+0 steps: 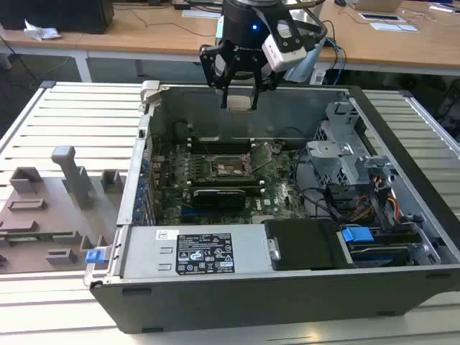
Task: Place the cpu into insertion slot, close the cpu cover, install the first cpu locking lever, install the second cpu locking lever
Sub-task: 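Place the cpu into insertion slot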
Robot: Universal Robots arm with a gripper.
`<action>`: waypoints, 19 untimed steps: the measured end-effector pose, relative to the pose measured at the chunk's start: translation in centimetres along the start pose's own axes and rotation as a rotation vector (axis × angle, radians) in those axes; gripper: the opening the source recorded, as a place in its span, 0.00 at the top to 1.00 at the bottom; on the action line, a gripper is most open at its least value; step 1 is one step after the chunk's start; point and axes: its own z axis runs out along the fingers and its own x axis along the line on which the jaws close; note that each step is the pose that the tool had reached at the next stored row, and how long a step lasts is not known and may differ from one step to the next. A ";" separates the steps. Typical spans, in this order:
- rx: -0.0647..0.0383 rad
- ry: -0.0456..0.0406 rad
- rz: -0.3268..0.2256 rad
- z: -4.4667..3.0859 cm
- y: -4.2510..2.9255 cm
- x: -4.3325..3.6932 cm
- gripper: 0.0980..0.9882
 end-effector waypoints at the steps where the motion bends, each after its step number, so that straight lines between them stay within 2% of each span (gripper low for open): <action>1: 0.000 -0.0001 0.000 0.13 -0.01 0.00 0.50; 2: 0.000 0.0000 0.000 0.39 -0.03 -0.01 0.50; 12: 0.000 0.0000 0.000 0.87 -0.08 -0.02 0.50; 17: 0.000 -0.0001 0.000 1.93 -0.17 -0.04 0.50; 19: 0.000 0.0000 0.000 2.11 -0.19 -0.04 0.50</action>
